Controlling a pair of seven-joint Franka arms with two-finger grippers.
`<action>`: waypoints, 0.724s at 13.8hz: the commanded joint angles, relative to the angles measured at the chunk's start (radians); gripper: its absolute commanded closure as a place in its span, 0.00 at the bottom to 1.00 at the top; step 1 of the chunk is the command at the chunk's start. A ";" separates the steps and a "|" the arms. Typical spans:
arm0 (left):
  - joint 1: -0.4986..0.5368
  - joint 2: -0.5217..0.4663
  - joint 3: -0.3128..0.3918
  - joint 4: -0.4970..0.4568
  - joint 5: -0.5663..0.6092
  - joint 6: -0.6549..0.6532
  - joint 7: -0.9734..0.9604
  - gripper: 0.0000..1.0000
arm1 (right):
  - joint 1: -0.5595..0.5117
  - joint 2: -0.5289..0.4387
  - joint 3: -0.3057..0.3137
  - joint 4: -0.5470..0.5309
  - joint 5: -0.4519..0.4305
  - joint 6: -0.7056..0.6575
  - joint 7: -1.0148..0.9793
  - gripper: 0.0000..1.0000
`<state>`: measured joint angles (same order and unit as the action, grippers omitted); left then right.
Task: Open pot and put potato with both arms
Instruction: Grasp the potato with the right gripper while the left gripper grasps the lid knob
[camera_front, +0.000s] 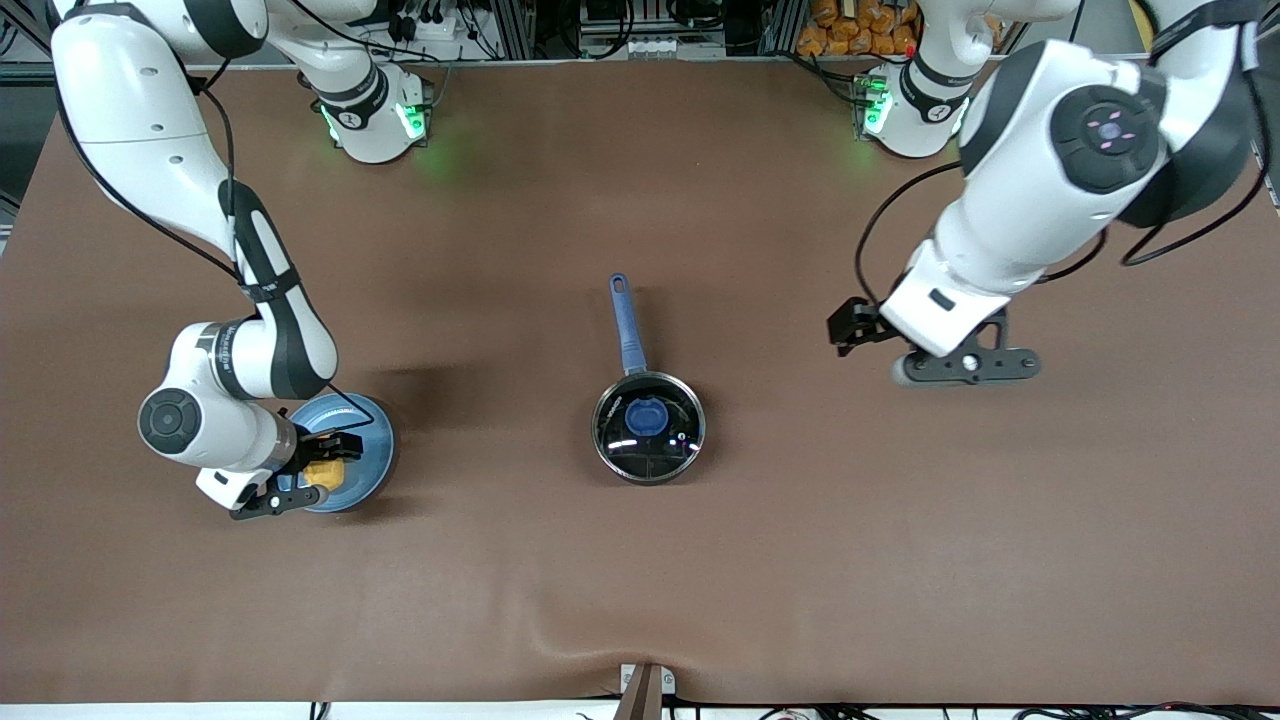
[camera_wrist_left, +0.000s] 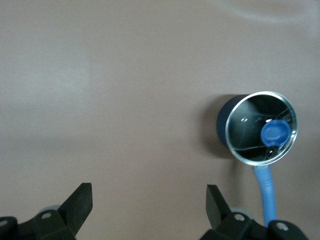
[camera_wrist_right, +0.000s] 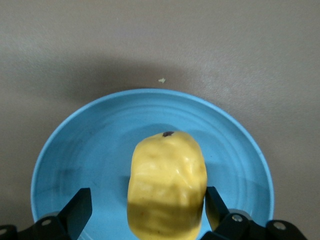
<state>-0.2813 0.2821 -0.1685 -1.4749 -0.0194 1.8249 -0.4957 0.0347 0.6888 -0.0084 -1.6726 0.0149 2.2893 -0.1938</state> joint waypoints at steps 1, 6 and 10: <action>-0.076 0.064 0.011 0.030 0.018 0.053 -0.096 0.00 | 0.001 0.014 0.001 -0.004 0.014 0.013 -0.024 0.00; -0.183 0.224 0.015 0.131 0.093 0.114 -0.234 0.00 | -0.004 0.014 0.001 -0.001 0.014 0.009 -0.070 0.58; -0.239 0.313 0.017 0.136 0.141 0.252 -0.342 0.00 | 0.004 0.006 0.001 0.013 0.014 0.007 -0.069 1.00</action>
<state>-0.4902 0.5404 -0.1635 -1.3863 0.0934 2.0381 -0.7906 0.0348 0.7052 -0.0082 -1.6672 0.0153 2.2963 -0.2412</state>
